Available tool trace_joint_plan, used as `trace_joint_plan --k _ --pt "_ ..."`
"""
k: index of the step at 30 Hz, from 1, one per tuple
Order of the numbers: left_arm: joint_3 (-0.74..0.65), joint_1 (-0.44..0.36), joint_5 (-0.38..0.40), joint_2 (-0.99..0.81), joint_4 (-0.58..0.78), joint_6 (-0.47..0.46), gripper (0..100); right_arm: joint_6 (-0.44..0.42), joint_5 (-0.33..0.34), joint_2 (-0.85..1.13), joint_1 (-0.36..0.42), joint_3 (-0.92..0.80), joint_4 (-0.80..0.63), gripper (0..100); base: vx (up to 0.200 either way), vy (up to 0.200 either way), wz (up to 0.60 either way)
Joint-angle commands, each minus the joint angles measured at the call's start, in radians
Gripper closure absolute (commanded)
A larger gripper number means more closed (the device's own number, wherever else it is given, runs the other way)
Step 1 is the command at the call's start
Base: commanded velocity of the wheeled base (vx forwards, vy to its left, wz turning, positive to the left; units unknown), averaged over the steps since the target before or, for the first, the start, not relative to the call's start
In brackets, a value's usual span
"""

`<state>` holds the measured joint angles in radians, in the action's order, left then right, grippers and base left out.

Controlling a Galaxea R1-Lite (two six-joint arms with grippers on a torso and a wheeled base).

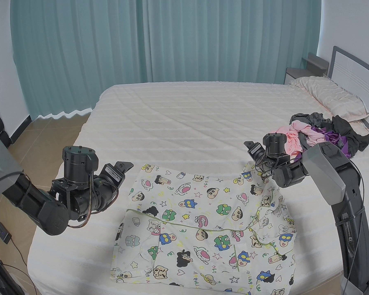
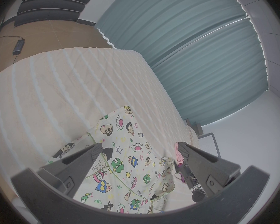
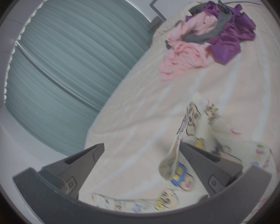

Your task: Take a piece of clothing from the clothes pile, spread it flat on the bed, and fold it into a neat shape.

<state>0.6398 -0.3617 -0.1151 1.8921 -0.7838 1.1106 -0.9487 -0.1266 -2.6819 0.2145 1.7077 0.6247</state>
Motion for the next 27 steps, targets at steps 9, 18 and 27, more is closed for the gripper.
trace_joint_plan --k 9,18,27 --pt "-0.003 0.007 -0.001 0.033 -0.002 0.001 0 0.005 -0.008 -0.018 -0.038 0.069 0.075 0 0.0 0.0 0.0" --pt "-0.026 0.004 0.04 0.024 -0.003 0.055 0 0.122 0.084 0.33 -0.113 -0.447 0.148 0 0.0 0.0 0.0" --pt "-0.066 0.0 0.112 0.022 -0.04 0.098 0 0.219 0.262 0.536 -0.201 -0.921 0.357 0 0.0 0.0 0.0"
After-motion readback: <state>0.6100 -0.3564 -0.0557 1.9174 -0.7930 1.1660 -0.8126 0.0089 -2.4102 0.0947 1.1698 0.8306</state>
